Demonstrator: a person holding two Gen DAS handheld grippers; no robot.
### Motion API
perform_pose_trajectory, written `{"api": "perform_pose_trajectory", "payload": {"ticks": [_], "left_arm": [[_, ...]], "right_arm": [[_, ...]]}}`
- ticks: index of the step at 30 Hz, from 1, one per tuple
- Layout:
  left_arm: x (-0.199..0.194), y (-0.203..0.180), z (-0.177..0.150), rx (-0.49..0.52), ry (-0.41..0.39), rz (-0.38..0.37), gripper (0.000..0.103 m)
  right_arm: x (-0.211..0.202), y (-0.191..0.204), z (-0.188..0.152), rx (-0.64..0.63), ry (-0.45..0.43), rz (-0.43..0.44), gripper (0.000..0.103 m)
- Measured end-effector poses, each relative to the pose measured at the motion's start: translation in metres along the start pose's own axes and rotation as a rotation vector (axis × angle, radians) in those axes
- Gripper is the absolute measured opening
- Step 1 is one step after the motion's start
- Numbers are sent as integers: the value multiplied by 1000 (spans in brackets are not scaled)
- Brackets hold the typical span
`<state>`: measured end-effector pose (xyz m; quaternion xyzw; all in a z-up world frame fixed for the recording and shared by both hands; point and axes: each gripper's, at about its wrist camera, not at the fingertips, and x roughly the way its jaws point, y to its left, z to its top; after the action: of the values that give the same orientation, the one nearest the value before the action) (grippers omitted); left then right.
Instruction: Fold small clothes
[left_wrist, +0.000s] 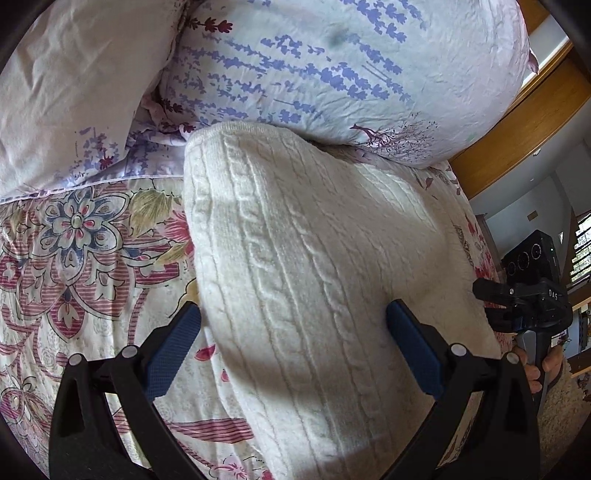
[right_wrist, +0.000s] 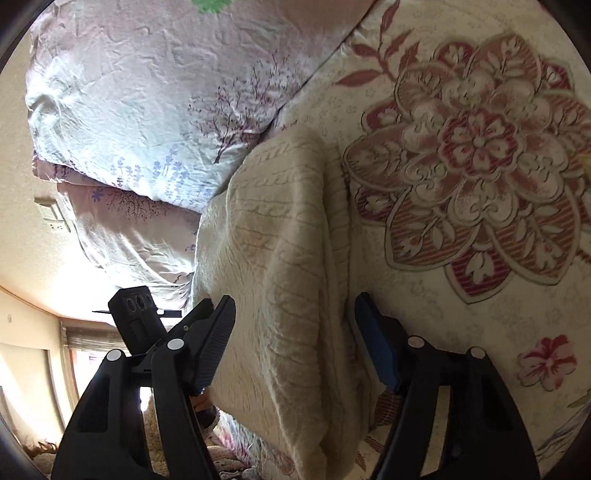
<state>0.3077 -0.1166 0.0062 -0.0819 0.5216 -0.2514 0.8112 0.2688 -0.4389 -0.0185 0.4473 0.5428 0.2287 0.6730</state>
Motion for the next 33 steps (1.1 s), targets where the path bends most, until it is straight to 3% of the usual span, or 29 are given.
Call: {"api": "perform_pose_trajectory", "payload": {"ticks": [3,4,7,8,9,11,15,21,25,27,30,33], "left_arm": [[3,-3,0,4,6,-32,95],[3,-2,1,-5,8,-51,89],[2,2,0,-47,-1,-75,79],[1,5,0,-64,-7,-82,73],[0,7,0,-79,-12,-93,69],[-5,9,-1,-99,-30,-122,52],[-24,13,-3,-96,-43,-161,41],[-78,51,-28,-134,-71,-145,40],[-105,89,-46,-146,-71,-68,42],[-102,109,-52,-181,-58,-17,48],[-92,128,-60,-252,-76,14,73],[-102,119,-61,-214,-122,99,77]], "right_arm": [[10,4,-1,-19,33,30,61],[12,5,-1,-17,39,41,58],[23,4,-1,-21,47,40,35],[24,2,-3,-19,36,55,32],[25,3,-4,-23,25,63,31],[22,4,-7,-29,3,76,29],[19,22,-13,-55,-30,128,27],[56,72,-31,-146,30,169,27],[105,97,-50,-222,95,111,26],[128,103,-59,-255,106,48,26],[139,103,-60,-268,87,-15,30],[123,105,-58,-290,75,-58,39]]}}
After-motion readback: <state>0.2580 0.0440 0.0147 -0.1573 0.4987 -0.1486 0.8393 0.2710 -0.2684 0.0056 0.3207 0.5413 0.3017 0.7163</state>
